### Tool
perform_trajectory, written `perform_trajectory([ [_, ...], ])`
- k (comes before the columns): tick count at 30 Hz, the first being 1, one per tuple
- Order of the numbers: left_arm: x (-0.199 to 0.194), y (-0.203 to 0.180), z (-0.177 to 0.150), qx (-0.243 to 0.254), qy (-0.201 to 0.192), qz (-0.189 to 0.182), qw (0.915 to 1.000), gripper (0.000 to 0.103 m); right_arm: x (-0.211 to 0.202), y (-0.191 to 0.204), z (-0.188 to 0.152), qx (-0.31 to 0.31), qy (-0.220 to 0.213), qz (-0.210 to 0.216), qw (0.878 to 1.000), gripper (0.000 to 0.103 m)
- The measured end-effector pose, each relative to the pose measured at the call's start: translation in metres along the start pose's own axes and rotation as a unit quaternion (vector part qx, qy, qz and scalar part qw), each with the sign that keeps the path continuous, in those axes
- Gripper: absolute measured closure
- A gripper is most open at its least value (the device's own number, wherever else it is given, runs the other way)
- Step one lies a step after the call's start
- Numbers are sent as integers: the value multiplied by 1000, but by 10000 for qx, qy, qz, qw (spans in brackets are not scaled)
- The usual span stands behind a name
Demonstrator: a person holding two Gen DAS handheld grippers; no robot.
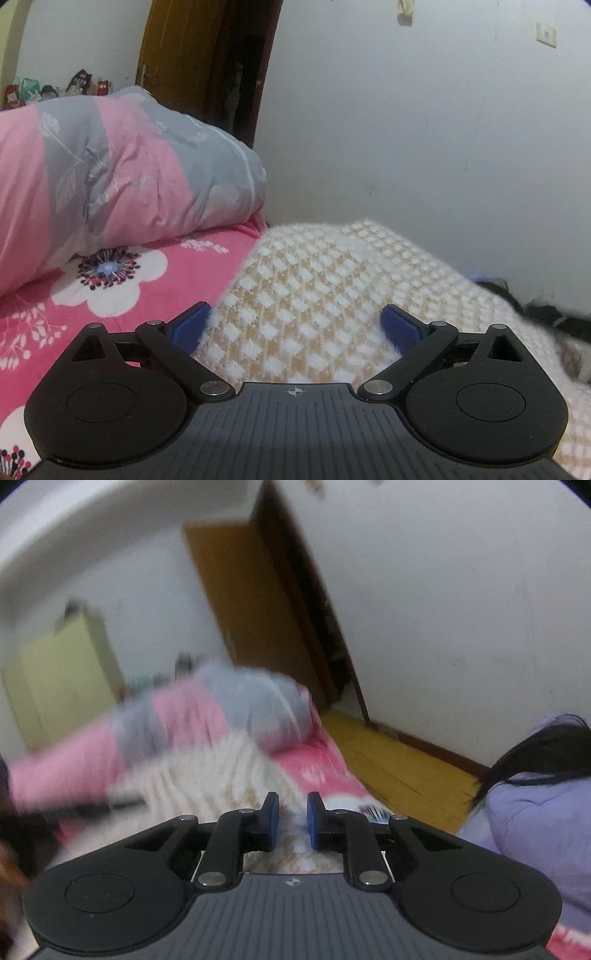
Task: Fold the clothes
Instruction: 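Lower the cardigan bundle onto the folded clothes stack and open both tools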
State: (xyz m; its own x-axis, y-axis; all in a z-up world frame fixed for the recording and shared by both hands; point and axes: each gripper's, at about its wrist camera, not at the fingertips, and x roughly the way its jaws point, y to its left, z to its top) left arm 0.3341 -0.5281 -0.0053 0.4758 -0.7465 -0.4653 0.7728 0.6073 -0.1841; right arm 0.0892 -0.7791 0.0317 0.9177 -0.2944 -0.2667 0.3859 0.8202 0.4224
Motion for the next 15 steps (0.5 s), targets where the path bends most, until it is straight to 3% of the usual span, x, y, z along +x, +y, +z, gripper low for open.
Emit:
perform_trajectory([
  [2,-8,-1,5,8,-113,57,9999,5,-34,1,4,105,-503,-39,9987,85],
  [4,-21,0,9,3,-271,34,9996,5,-61,9,-1,7,-667,48,9978,85],
  [9,-70,-3,1,84,-397,-150,9991,5,-97,53,-41,-773,-505,308,9952,84],
  [15,-187,0,-41,187,-433,-404,9981,5,-168,75,-92,-404,-410,621,9964,79],
])
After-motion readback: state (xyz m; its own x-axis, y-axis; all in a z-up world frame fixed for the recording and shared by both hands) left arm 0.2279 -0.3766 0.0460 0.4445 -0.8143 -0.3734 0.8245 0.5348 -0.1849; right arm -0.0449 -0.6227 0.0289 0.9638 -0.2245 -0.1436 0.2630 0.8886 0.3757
